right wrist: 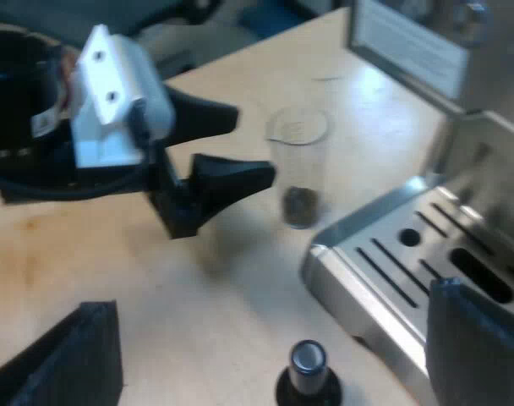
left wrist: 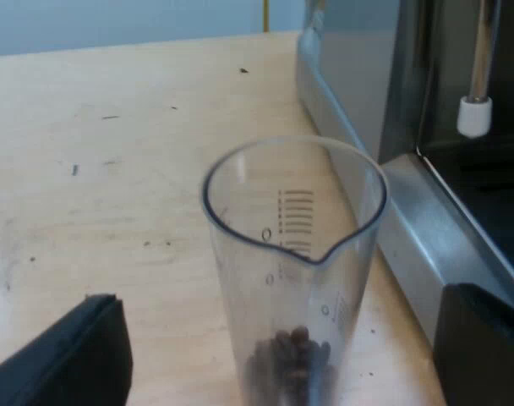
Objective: Pour the beans into the coffee machine
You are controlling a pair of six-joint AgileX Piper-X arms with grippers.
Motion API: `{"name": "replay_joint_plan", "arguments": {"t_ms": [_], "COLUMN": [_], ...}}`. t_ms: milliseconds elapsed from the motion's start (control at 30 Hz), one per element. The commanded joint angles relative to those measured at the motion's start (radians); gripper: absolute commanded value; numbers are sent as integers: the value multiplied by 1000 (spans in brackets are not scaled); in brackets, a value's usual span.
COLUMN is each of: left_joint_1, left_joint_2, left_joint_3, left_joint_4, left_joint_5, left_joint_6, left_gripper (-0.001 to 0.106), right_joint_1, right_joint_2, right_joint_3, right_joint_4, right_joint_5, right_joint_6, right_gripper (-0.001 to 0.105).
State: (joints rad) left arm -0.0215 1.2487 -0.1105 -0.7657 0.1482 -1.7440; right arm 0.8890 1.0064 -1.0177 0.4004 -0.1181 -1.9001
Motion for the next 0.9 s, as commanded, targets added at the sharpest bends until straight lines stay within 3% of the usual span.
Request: {"name": "replay_joint_plan", "arguments": {"t_ms": [33, 433, 900], "left_joint_1": [2, 2, 2], "left_joint_2": [38, 287, 339], "left_joint_3": [-16, -82, -148], "left_joint_4": [-49, -223, -234], "left_joint_5": [33, 44, 4], "left_joint_6": [-2, -10, -10], "left_gripper": [88, 88, 88], "right_joint_1": [0, 0, 0], "right_joint_2": [-3, -3, -3], "right_joint_3": [-11, 6, 33], "right_joint_4": [-6, 60, 44], "right_joint_5": [52, 71, 71], "right_joint_6": [-7, -7, 20], "right_gripper": [78, 78, 78]}}
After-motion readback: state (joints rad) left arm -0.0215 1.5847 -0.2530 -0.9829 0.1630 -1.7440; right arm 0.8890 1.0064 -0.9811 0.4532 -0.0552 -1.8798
